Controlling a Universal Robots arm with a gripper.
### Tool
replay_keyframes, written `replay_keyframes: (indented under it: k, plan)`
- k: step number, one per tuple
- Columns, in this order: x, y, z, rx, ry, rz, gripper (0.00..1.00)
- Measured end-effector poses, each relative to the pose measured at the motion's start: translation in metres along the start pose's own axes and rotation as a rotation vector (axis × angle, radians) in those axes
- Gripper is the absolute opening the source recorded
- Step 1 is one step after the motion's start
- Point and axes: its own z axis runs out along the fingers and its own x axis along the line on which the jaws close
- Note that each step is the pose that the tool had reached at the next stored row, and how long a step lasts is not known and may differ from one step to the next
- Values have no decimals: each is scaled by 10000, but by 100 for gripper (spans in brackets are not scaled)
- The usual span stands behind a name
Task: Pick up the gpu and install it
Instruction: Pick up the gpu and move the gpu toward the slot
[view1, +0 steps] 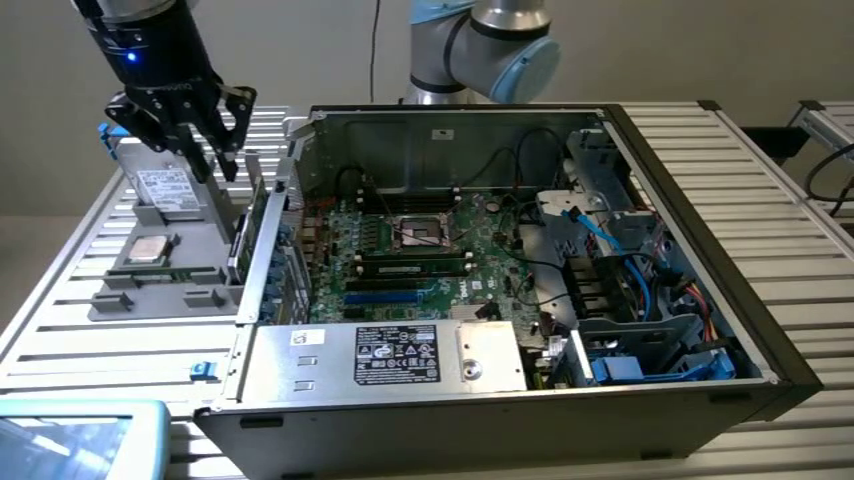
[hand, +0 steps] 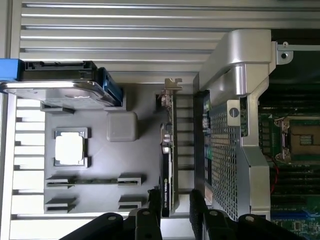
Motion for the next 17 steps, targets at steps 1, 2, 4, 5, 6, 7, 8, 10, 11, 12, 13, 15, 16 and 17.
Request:
replay_keyframes:
  k: [1,2,4,5,6,7,8,10,11,12,13,15,16,17]
  plan:
    - [0,-1,18,1,1,0,38]
    - [1,-3,36,0,0,1,38]
    - [2,-5,71,1,1,0,38]
    - [3,-7,89,1,2,0,38]
    - [3,-8,108,1,1,-1,38]
    - [4,-9,126,1,1,-1,38]
    - [6,-11,145,0,0,-1,38]
    - [10,-13,180,0,1,-1,40]
    - [13,-14,198,1,1,0,40]
    - [18,-16,218,1,1,0,46]
    - [22,-17,236,1,0,3,46]
    - [32,-20,271,1,0,12,46]
    - [36,-21,288,1,0,19,46]
    - [38,-23,306,1,-1,25,46]
